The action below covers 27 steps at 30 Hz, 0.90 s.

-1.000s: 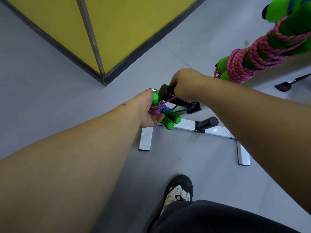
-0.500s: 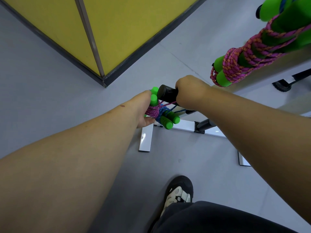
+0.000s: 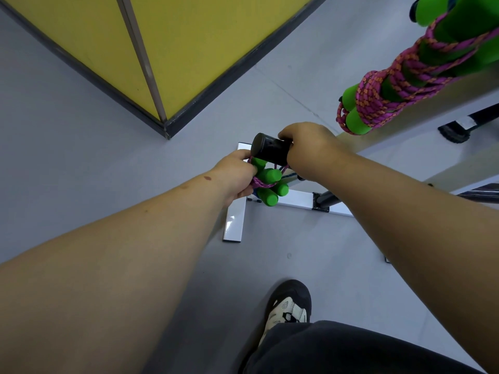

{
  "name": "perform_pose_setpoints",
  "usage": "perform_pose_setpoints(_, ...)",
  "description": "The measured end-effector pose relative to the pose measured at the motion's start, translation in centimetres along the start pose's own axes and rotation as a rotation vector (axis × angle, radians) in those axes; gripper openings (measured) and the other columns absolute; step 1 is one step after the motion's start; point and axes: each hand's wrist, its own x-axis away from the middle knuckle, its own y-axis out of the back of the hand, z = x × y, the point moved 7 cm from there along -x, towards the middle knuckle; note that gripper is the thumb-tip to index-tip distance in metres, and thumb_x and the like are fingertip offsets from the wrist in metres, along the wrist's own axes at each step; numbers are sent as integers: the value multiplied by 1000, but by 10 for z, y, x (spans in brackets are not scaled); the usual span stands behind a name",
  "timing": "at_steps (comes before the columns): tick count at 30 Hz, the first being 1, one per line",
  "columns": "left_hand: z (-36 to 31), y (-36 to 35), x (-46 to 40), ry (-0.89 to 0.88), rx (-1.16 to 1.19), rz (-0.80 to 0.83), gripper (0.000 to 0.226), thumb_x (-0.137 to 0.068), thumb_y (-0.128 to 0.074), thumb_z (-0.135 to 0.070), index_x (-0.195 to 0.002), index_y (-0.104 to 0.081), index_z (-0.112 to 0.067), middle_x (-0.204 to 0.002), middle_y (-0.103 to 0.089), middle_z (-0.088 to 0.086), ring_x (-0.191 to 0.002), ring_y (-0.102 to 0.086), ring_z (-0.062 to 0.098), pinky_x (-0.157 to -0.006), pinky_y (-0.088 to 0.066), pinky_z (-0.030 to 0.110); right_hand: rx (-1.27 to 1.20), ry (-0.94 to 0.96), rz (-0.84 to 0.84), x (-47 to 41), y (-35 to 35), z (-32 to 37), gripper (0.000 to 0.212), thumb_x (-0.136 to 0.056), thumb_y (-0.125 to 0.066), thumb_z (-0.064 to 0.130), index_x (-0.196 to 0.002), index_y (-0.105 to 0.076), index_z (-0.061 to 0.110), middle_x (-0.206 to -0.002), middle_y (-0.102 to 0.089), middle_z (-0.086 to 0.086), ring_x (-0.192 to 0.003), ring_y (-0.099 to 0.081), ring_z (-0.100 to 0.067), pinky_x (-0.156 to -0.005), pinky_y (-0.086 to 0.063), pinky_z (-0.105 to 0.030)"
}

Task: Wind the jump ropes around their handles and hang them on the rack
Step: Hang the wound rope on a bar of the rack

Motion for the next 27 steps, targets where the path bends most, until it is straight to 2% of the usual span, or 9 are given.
perform_pose_setpoints(6, -2, -2, -1, -30, -95, 1, 56, -93, -43, 2, -131, -53, -39, -119, -67, 16, -83, -62, 26, -65, -56, 31, 16, 24, -33, 4, -2, -2, 38, -87, -50, 2, -120, -65, 14, -109, -65, -13, -89, -56, -30, -73, -52, -36)
perform_pose_setpoints(10, -5, 2, -3, -37, -130, -22, 56, -89, -40, 3, -122, -55, -39, -114, -68, 15, -87, -67, 32, -66, -55, 36, -38, 14, -42, 4, -2, -5, 43, -90, -47, 3, -129, -61, 15, -121, -63, -14, -101, -59, -32, -84, -56, -46)
perform_pose_setpoints(13, -3, 7, -5, -42, -183, -45, 58, -86, -39, 1, -127, -57, -35, -111, -69, 18, -73, -60, 30, -61, -53, 36, -68, 15, -31, 3, -3, -6, 50, -92, -49, 4, -139, -55, 21, -128, -61, -11, -105, -59, -31, -86, -55, -46)
perform_pose_setpoints(14, -1, 9, -7, -40, -190, -51, 59, -84, -38, 1, -128, -58, -34, -111, -69, 20, -71, -59, 30, -62, -55, 38, -65, 18, -28, 2, -4, -6, 50, -93, -49, 5, -140, -54, 21, -128, -60, -11, -107, -58, -31, -87, -55, -45)
perform_pose_setpoints(16, 3, 13, -12, -48, -215, -62, 55, -82, -41, 1, -121, -60, -33, -116, -67, 21, -72, -61, 31, -75, -62, 46, -42, 27, -25, 2, -4, -6, 48, -91, -48, 3, -135, -58, 19, -123, -62, -11, -104, -58, -31, -86, -55, -44)
perform_pose_setpoints(18, 6, 15, -15, -64, -247, -69, 51, -83, -46, 2, -118, -59, -33, -122, -62, 17, -80, -63, 31, -86, -60, 47, -16, 36, -33, 2, -4, -6, 43, -88, -48, 2, -125, -64, 17, -114, -65, -12, -96, -59, -31, -81, -56, -43)
perform_pose_setpoints(23, 9, 13, -13, -96, -338, -76, 59, -84, -68, 0, -138, -59, -23, -121, -56, 7, -105, -64, 30, -95, -57, 42, -25, 47, -49, 4, -3, -7, 42, -88, -48, 2, -123, -66, 17, -110, -66, -12, -91, -59, -30, -78, -56, -43)
perform_pose_setpoints(25, 8, 11, -11, -124, -386, -95, 59, -79, -78, -4, -134, -63, -21, -118, -62, 7, -105, -65, 30, -93, -58, 43, -20, 52, -71, 5, -2, -7, 41, -90, -48, 5, -126, -65, 18, -114, -66, -11, -98, -60, -31, -80, -56, -42)
perform_pose_setpoints(27, 6, 13, -11, -158, -409, -139, 46, -79, -78, -6, -123, -69, -20, -111, -69, 9, -100, -68, 31, -89, -60, 45, -34, 58, -106, 6, -1, -8, 43, -91, -48, 9, -128, -63, 24, -117, -66, -7, -99, -60, -29, -77, -55, -39)
